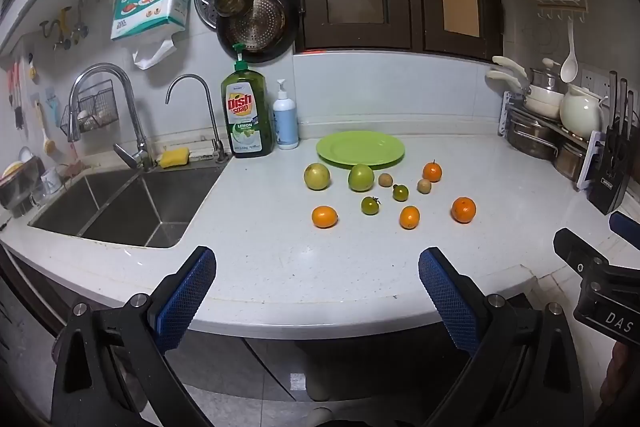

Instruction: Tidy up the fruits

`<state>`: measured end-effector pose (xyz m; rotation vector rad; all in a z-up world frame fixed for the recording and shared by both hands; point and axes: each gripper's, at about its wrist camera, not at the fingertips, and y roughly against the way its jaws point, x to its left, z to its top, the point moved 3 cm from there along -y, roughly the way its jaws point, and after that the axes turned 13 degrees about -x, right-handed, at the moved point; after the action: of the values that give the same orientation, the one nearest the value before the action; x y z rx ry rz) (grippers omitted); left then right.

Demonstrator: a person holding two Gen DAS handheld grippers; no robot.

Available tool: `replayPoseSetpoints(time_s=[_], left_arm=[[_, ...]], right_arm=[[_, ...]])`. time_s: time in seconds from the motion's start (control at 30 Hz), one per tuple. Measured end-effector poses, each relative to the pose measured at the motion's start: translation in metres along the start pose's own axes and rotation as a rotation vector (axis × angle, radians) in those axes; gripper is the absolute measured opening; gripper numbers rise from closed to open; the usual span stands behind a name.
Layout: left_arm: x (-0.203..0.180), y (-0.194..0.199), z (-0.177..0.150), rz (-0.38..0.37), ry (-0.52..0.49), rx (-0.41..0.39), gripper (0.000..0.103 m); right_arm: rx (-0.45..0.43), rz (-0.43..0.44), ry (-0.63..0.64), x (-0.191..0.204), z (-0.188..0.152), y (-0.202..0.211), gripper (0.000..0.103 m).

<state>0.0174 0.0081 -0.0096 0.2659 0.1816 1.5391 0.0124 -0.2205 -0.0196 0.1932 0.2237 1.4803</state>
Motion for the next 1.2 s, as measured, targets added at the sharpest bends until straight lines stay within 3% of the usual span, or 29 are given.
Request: replayPoseSetpoints(time_s=[0.8,1.2], left_arm=[[-0.001,-0.008,0.001,0.001,0.001,0.008,0.103],[0.008,-0.041,0.001,0.018,-0.020,0.037,0.103]], right_arm=[[0.007,0.003,0.002,0.003,-0.004,-0.005,0.103],[0.058,0.018,0.010,0.014,-0.004,-0.036,0.103]])
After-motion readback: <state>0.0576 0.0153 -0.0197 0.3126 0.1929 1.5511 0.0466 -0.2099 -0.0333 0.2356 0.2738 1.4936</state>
